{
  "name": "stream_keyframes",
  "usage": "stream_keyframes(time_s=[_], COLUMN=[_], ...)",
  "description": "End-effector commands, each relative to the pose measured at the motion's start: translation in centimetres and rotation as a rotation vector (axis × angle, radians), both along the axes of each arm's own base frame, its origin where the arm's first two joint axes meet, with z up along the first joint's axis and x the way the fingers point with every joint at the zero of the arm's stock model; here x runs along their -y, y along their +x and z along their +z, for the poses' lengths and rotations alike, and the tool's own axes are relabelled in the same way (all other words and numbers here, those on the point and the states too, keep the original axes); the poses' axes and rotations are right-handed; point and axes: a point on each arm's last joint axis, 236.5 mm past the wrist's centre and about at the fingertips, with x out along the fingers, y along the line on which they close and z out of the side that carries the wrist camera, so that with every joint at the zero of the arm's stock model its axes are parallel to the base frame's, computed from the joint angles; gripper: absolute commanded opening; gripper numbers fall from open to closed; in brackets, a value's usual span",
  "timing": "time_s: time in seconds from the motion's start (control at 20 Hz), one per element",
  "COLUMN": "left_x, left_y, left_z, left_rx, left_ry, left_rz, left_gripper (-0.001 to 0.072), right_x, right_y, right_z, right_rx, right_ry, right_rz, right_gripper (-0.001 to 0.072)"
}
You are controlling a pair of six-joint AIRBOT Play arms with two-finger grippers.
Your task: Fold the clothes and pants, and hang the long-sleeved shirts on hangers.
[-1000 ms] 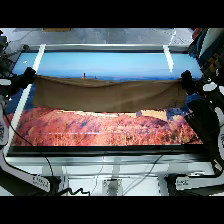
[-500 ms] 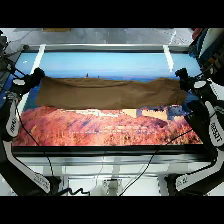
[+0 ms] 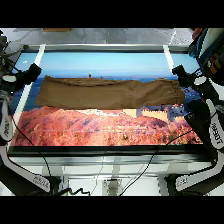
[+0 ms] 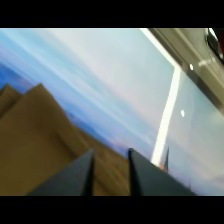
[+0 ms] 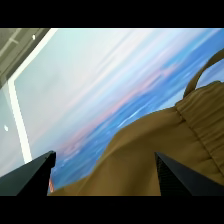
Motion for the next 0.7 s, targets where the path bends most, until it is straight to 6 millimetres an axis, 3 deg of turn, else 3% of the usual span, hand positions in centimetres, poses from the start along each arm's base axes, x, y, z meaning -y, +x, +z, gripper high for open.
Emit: stream_keyframes(time_s=[0.0,0.1,0.25,0.3,0.4,0.45,0.65], left_x=[1.5,0.1,-0.4,-0.5,-0.2,-0.1,-0.6], left_y=[-7.1,-12.0,-15.5,-16.0,-16.8,-17.0,-15.8], left_z=[-1.5,-3.5,-4.2,-4.7,-6.5,-7.7,-10.7], left_rx=[-0.230,-0.382,-0.369,-0.348,-0.360,-0.383,-0.384], left_ry=[-0.045,0.029,0.073,0.069,-0.013,-0.049,-0.129], left_rz=[-0.187,-0.143,-0.020,0.020,0.092,0.117,0.183], left_gripper=[0.0006,0.0006,0.0009,0.0078,0.0601,0.0639,0.0638], right_x=[-0.6,-0.4,-0.3,-0.4,-0.7,-0.9,-1.3], right_y=[-1.9,-2.6,-2.9,-3.0,-3.3,-3.5,-3.9], right_z=[1.6,3.0,4.3,4.2,3.7,3.5,3.0], right_rx=[-0.051,-0.050,-0.033,-0.038,-0.063,-0.073,-0.099], right_ry=[-0.099,-0.154,-0.176,-0.175,-0.166,-0.162,-0.152], right_rz=[0.081,0.098,0.099,0.101,0.116,0.122,0.138], right_gripper=[0.0681,0.0680,0.0680,0.0680,0.0680,0.0679,0.0680])
